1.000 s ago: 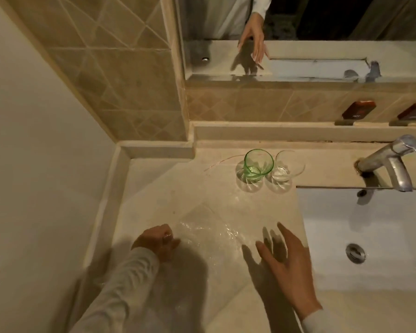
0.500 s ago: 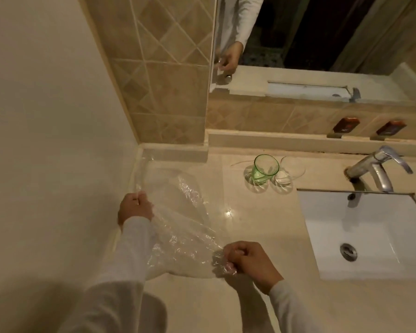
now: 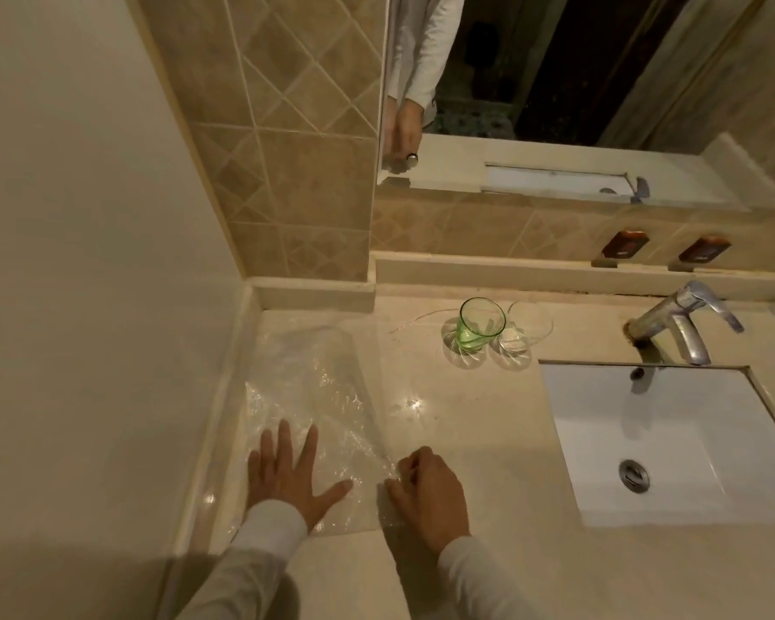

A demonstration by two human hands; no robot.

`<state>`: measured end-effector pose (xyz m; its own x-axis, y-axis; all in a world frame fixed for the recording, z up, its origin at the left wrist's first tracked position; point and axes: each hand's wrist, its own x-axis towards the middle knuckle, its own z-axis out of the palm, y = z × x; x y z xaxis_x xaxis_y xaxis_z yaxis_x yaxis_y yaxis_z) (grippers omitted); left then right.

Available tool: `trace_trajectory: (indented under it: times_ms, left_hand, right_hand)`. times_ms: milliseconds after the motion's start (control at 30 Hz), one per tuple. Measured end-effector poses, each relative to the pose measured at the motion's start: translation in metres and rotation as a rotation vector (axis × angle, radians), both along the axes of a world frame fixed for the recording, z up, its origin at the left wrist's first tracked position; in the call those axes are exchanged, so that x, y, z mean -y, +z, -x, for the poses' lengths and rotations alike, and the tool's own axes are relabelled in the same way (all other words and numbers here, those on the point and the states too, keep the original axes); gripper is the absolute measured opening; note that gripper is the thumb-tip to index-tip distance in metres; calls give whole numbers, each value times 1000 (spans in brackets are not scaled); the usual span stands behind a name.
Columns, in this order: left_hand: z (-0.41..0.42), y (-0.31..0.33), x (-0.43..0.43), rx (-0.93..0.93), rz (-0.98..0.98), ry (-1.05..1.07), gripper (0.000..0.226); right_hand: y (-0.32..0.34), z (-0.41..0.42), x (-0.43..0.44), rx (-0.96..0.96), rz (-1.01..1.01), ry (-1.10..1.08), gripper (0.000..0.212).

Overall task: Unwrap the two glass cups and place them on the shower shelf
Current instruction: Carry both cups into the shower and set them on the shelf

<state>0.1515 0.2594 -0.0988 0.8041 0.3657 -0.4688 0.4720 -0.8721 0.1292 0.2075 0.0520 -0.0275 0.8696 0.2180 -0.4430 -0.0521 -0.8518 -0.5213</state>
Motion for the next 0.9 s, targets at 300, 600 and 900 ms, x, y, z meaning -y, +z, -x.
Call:
trace_trajectory:
  times_ms: [300,600,900]
  left_hand:
    - [7,-4,13,-13,0,-21,123]
    - [-24,26,31,321,-60,-79,113]
    - [-230,70,147,527,570,123,115]
  right_hand:
    - [-9,-52,-33,-219,-294,354,42]
    - [12,-143,0,175,-510,-53,54]
    - [20,-252,116,417,-325,-232,104]
